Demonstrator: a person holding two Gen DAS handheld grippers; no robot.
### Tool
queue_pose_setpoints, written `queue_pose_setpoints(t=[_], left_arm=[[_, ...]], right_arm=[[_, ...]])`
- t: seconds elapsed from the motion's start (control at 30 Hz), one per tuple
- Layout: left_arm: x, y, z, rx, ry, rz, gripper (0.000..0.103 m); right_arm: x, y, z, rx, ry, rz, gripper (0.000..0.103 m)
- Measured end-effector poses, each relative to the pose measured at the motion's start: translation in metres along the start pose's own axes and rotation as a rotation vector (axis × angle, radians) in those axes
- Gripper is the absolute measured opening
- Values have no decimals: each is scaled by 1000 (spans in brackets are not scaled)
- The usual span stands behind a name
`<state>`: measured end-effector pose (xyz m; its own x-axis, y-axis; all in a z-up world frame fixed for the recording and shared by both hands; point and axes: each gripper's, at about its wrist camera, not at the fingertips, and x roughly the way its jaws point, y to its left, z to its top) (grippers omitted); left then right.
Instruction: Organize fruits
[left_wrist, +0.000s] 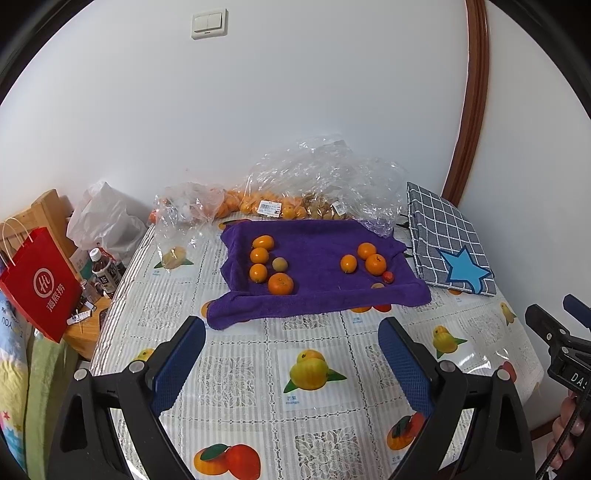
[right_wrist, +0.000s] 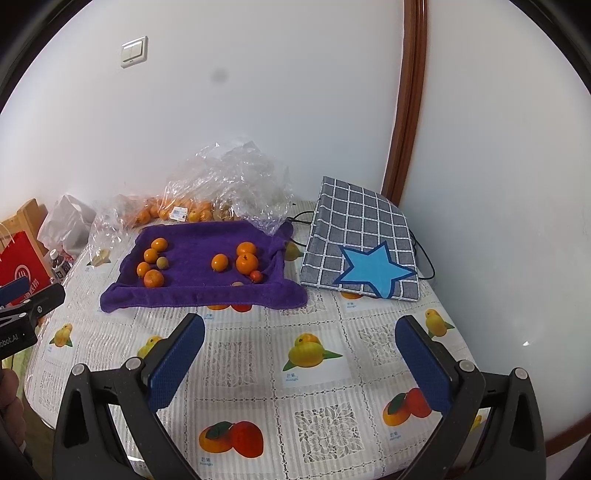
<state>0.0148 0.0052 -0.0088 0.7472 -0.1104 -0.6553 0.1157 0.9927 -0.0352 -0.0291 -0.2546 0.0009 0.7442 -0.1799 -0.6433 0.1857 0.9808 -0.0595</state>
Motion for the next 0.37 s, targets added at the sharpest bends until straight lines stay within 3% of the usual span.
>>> queue_pose_setpoints(t=[0.37], left_arm=[[-1,0,4,10,-4,11,95]], right_arm=[[2,5,2,-10,3,3,101]])
